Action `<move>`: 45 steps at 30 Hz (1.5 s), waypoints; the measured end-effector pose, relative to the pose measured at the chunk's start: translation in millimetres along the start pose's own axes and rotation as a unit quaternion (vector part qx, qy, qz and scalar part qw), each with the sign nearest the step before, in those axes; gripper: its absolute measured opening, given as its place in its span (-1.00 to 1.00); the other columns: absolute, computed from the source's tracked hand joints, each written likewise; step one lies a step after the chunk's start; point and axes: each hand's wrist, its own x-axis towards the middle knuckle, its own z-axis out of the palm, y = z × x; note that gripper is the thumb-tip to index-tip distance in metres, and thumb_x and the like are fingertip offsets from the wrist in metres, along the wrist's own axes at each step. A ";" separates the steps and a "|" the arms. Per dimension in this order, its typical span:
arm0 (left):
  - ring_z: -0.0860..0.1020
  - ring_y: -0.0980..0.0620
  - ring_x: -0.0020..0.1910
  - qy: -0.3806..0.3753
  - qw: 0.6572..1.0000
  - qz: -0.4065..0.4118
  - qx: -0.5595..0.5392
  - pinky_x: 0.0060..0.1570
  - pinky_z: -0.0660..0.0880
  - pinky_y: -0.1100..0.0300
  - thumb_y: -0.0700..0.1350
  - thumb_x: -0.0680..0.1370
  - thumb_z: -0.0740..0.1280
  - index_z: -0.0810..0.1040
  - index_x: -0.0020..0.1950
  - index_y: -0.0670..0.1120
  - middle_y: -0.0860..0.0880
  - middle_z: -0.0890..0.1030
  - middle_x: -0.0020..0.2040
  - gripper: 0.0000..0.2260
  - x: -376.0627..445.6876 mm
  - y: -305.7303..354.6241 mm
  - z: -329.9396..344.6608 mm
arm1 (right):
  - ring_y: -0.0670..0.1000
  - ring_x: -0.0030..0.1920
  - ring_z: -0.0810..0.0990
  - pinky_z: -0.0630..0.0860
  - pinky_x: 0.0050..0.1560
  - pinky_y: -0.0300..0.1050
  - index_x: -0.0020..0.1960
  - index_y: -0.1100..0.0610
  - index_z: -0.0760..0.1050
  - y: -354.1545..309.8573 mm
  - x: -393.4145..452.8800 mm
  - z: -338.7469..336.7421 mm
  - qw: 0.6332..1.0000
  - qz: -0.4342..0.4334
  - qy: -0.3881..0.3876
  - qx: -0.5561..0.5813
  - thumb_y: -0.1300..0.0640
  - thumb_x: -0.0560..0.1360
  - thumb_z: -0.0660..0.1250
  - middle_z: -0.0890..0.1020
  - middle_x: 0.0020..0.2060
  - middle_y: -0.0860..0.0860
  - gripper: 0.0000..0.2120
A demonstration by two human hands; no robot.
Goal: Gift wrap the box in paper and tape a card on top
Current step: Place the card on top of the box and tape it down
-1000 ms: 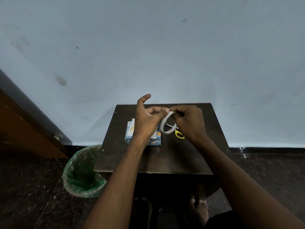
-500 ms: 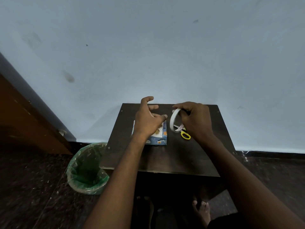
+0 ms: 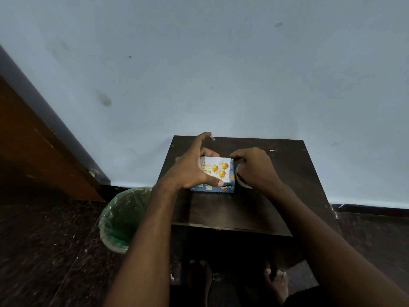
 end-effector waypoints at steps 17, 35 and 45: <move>0.49 0.19 0.33 0.066 0.997 0.027 0.034 0.55 0.25 -0.15 0.16 0.16 0.76 0.03 0.66 0.30 0.31 0.68 0.10 0.26 -7.3 8.7 6.7 | -0.13 -0.01 0.66 0.56 -0.04 -0.21 0.12 0.05 0.70 -11.1 -3.2 6.7 0.994 -0.048 -0.009 0.096 0.05 0.40 0.61 0.73 0.00 -0.11 -0.69; 0.69 0.12 0.17 0.168 0.960 -0.077 -0.210 -0.08 0.54 0.44 -0.47 0.59 0.23 0.72 0.22 -0.08 0.02 0.76 0.14 -0.58 -18.5 -14.8 -26.1 | 0.02 0.01 0.54 0.37 -0.09 -0.11 0.07 0.09 0.69 -46.1 -0.6 31.2 0.989 -0.143 -0.031 -0.025 0.25 0.49 0.39 0.61 -0.01 0.01 -0.80; 0.67 0.33 -0.17 0.199 0.946 -0.100 -0.237 -0.26 0.48 0.49 -0.31 0.63 0.29 0.78 0.08 -0.13 0.03 0.78 -0.01 -0.74 -11.5 -11.6 -14.3 | -0.15 -0.19 0.51 0.51 -0.11 -0.11 0.05 -0.02 0.56 -42.5 1.5 34.3 0.992 -0.120 0.022 0.028 0.15 0.41 0.52 0.56 -0.15 -0.17 -0.74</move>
